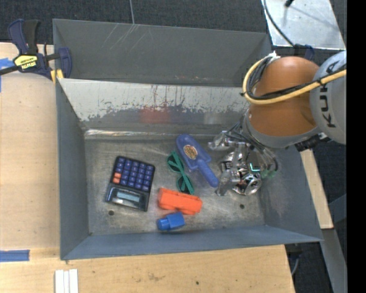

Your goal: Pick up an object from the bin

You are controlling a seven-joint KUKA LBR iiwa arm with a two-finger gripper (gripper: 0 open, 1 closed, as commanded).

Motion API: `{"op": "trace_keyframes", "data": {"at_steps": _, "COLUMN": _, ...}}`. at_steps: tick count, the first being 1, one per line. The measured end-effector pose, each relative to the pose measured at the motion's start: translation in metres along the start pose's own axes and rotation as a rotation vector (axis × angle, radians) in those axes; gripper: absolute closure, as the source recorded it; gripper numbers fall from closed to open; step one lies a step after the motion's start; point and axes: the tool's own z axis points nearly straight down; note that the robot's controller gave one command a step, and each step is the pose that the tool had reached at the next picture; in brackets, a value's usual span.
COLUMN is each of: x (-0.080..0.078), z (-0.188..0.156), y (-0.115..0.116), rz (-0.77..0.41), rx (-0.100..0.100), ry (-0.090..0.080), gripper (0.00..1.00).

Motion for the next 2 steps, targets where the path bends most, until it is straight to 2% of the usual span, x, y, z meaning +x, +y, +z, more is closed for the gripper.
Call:
{"op": "trace_keyframes", "data": {"at_steps": 1, "x": -0.002, "z": -0.004, "y": 0.000, "rz": -0.001, "rx": 0.000, "ry": -0.008, "gripper": 0.00}}
{"op": "trace_keyframes", "data": {"at_steps": 2, "x": 0.010, "z": 0.037, "y": 0.023, "rz": -0.082, "rx": 0.002, "ry": -0.012, "gripper": 0.00}}
